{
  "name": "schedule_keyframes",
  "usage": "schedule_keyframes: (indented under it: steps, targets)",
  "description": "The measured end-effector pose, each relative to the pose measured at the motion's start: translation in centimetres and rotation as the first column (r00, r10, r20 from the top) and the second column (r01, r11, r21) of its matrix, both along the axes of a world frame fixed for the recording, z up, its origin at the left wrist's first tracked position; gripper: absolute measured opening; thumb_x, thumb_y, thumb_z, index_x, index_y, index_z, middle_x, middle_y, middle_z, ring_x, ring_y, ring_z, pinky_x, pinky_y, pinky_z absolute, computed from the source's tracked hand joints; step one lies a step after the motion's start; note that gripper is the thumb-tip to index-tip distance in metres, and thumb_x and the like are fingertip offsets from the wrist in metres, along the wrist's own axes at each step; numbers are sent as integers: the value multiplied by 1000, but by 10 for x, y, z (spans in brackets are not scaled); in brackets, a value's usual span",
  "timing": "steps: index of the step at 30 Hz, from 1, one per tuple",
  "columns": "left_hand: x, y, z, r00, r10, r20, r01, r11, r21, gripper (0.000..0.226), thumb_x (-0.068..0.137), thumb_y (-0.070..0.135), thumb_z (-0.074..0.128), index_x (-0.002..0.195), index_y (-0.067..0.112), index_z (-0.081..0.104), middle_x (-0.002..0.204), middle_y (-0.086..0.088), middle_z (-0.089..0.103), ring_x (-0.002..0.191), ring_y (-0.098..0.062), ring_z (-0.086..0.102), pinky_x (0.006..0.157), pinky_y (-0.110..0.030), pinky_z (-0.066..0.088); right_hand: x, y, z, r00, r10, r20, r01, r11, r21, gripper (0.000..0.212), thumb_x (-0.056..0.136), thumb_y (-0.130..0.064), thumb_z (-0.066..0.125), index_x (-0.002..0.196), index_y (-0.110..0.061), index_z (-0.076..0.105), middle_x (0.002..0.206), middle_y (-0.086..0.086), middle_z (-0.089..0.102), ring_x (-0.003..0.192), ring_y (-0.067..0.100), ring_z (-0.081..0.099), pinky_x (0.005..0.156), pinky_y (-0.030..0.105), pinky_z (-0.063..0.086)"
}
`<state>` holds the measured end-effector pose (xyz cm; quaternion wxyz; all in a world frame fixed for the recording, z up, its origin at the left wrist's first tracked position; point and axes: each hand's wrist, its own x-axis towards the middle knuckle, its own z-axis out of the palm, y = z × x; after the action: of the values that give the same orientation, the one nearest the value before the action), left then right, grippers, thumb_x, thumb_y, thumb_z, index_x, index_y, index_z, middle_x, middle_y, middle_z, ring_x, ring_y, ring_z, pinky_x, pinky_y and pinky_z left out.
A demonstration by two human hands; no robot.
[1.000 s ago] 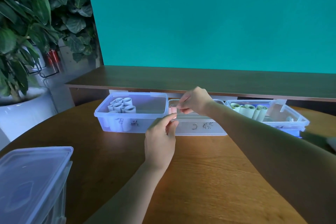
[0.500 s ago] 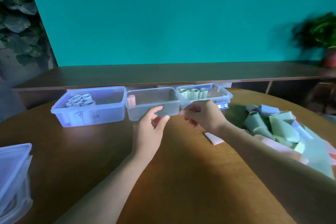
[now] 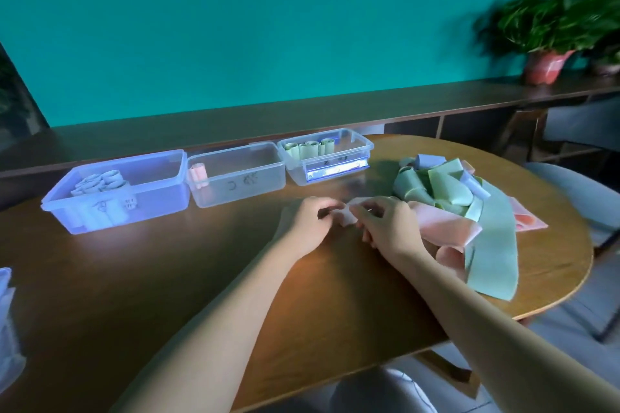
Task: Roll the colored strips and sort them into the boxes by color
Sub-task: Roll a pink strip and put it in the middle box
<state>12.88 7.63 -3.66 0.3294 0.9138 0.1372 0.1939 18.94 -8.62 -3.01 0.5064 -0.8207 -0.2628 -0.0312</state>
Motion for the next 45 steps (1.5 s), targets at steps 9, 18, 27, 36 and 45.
schedule_keyframes:
  steps: [9,18,27,36,45]
  targets:
    - [-7,-2,6,993,56,109,-34,980,-195,22,94,14,67,98,32,78,97,17,73,97,-3,64,88,-23,51,-5,1,-4,991,60,116,-58,998,-20,19,97,-35,68,83,-21,69,50,-2,64,38,5,54,49,14,45]
    - [-72,-4,24,924,238,299,-132,934,-333,13,99,23,62,104,21,74,85,5,70,80,-13,66,68,-13,53,-38,14,6,900,215,379,-226,974,-15,15,92,-22,74,107,-19,73,89,-12,66,75,-1,58,66,6,43]
    - [-143,-4,101,905,215,367,-178,975,-133,16,98,21,62,94,18,77,81,12,70,75,1,61,69,-21,46,-82,30,80,898,281,339,-315,948,51,28,92,-37,74,119,-31,71,100,-10,60,79,5,62,65,5,43]
    - [-227,-12,179,886,226,405,-227,973,-46,9,92,22,71,86,24,78,77,16,73,73,0,66,69,-19,51,-136,28,158,802,486,346,-559,816,150,9,88,-29,77,93,-22,82,90,-8,69,79,10,63,62,17,49]
    - [-295,-35,246,900,186,393,-199,980,-8,7,86,21,79,91,16,80,82,8,77,74,-1,68,69,-13,48,-193,8,217,743,624,241,-669,692,271,15,92,-27,75,94,-13,77,58,-14,64,50,5,54,47,26,47]
